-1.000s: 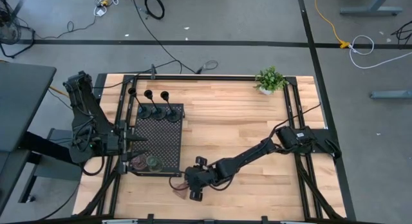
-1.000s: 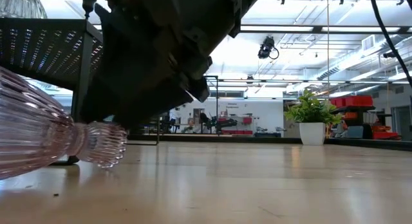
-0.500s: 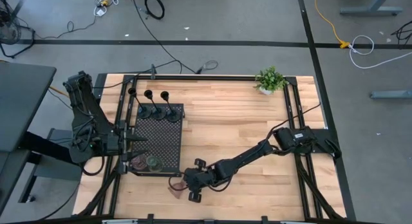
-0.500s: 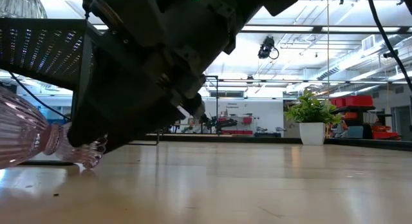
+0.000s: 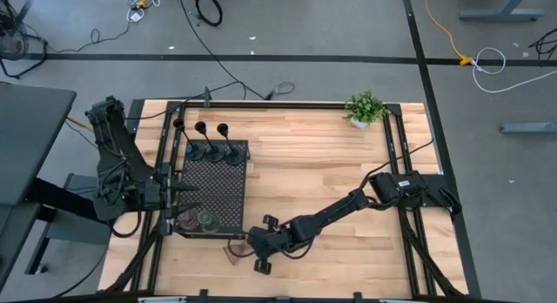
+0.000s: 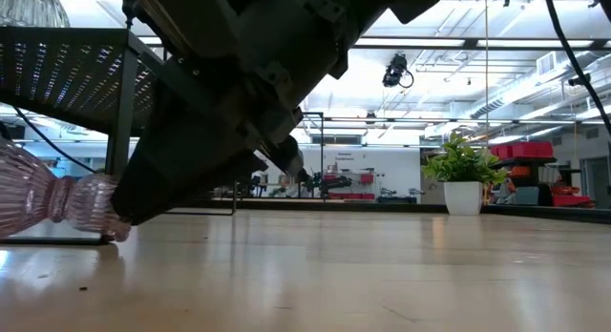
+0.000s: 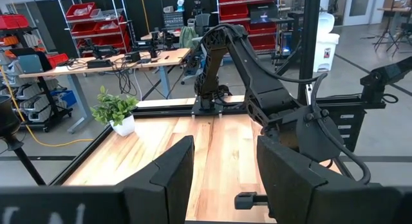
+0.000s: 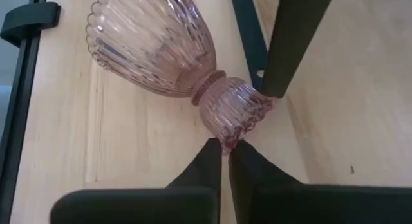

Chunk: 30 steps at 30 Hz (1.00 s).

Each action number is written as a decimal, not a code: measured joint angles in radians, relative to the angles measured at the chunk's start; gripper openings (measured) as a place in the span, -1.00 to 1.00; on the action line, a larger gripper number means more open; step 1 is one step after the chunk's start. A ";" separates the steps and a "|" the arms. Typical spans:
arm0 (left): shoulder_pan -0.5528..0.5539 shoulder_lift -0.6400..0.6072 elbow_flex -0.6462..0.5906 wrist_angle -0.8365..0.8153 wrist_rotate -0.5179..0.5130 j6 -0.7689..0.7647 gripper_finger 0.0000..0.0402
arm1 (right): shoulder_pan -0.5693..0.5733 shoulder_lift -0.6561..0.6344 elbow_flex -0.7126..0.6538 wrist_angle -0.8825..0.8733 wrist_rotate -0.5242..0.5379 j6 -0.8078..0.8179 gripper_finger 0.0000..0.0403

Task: Pick & Place candle stick holders
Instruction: Put the pink glass candle holder on the shelf aligned with the pink and green glass candle holders

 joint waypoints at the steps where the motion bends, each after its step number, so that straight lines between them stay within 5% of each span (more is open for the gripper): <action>1: 0.000 0.000 0.000 0.000 0.000 0.000 -0.14 | 0.000 0.000 0.000 0.000 -0.007 0.004 -0.94; 16: 0.000 0.000 0.000 0.000 0.000 0.000 -0.14 | 0.037 -0.101 0.000 -0.223 -0.015 0.052 -0.99; 30: 0.000 0.000 0.000 0.002 0.000 -0.007 -0.14 | 0.104 -0.376 0.015 -0.467 0.248 0.078 -1.00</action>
